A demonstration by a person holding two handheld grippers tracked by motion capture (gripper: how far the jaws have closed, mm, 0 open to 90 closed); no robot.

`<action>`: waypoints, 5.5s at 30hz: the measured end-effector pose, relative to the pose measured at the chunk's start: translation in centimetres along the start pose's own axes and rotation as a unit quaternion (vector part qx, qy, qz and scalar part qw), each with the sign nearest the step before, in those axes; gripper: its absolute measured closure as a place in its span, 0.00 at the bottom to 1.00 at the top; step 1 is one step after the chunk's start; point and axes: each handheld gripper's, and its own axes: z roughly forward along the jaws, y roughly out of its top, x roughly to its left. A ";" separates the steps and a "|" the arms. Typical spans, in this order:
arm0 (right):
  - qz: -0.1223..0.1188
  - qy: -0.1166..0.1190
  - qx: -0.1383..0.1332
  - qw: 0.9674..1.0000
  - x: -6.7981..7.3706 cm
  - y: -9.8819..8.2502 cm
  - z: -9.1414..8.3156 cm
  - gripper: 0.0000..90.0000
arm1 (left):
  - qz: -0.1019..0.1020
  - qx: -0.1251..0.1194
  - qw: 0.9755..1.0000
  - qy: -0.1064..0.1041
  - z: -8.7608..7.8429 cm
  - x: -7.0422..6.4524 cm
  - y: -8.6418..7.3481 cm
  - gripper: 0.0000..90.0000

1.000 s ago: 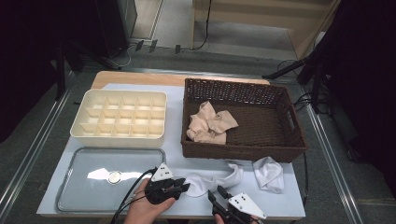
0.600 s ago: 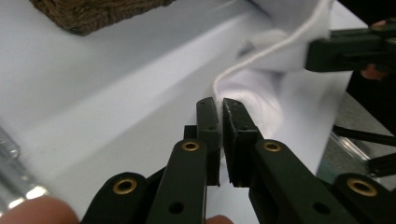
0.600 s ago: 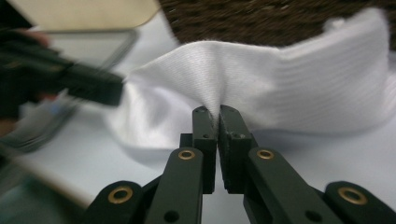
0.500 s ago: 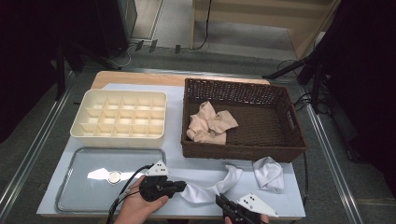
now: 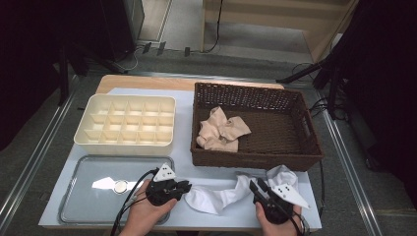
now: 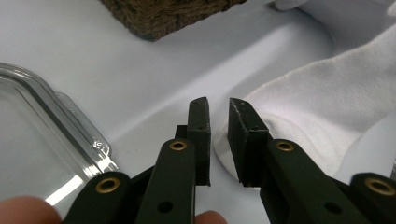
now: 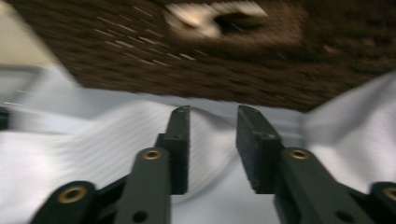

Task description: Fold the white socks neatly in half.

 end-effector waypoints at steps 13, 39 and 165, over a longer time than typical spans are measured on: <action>-0.016 -0.006 0.053 0.998 -0.6 -0.8 2.3 0.96 | 0.009 0.026 0.999 -0.040 0.5 -1.3 -0.5 0.97; 0.070 -0.002 -0.042 0.997 -1.8 1.8 -7.7 0.97 | -0.006 -0.030 0.997 -0.074 -4.1 -0.1 1.9 1.00; 0.094 -0.011 0.026 0.995 -1.6 -2.8 -2.3 0.53 | -0.040 -0.090 0.994 0.039 0.1 -2.4 0.7 0.72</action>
